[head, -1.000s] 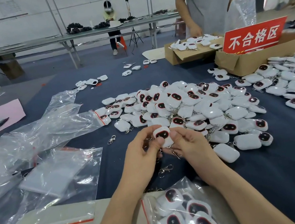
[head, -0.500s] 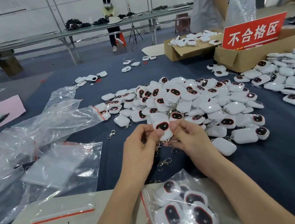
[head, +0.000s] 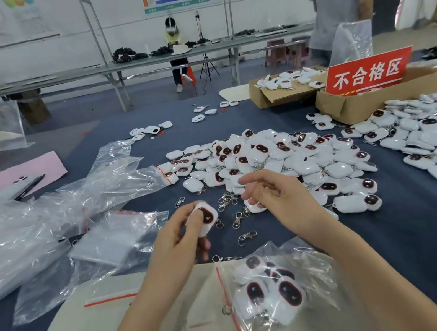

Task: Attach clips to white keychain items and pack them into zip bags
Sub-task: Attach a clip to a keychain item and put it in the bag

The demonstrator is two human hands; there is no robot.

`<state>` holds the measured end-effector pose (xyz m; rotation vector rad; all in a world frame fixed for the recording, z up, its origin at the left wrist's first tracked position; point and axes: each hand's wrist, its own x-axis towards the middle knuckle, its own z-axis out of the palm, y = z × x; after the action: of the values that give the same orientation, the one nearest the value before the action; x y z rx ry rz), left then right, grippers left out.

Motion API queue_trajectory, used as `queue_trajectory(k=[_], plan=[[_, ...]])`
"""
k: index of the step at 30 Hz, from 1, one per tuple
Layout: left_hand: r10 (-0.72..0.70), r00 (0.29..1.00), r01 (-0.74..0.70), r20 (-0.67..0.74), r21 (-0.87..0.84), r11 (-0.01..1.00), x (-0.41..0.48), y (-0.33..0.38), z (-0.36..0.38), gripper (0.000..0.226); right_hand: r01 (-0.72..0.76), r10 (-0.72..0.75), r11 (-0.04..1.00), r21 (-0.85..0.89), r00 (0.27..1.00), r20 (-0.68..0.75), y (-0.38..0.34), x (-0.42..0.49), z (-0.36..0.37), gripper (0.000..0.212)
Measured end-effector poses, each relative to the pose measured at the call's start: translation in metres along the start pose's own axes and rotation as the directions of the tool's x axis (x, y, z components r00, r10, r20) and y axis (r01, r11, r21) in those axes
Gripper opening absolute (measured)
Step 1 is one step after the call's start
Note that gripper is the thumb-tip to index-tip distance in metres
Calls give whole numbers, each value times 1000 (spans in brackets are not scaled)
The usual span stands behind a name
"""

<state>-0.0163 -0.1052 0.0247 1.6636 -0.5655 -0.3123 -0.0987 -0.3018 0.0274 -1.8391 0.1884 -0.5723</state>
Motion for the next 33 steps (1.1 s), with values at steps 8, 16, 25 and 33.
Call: queue_trajectory(k=[8, 16, 25, 33], plan=[[-298, 938, 287, 178, 82, 954, -61, 0, -33, 19, -27, 148, 911, -411, 953, 265, -27, -19, -1, 18], [-388, 892, 397, 233, 11, 918, -93, 10, -22, 20, -24, 139, 875, -483, 969, 204, 5, -59, 17, 35], [-413, 891, 441, 189, -142, 886, -98, 12, -20, 22, -167, 165, 983, -79, 986, -26, -5, -52, 3, 39], [-417, 896, 439, 156, -161, 884, -93, 11, -18, 19, 38, 143, 904, -426, 912, 385, -26, -34, 5, 31]])
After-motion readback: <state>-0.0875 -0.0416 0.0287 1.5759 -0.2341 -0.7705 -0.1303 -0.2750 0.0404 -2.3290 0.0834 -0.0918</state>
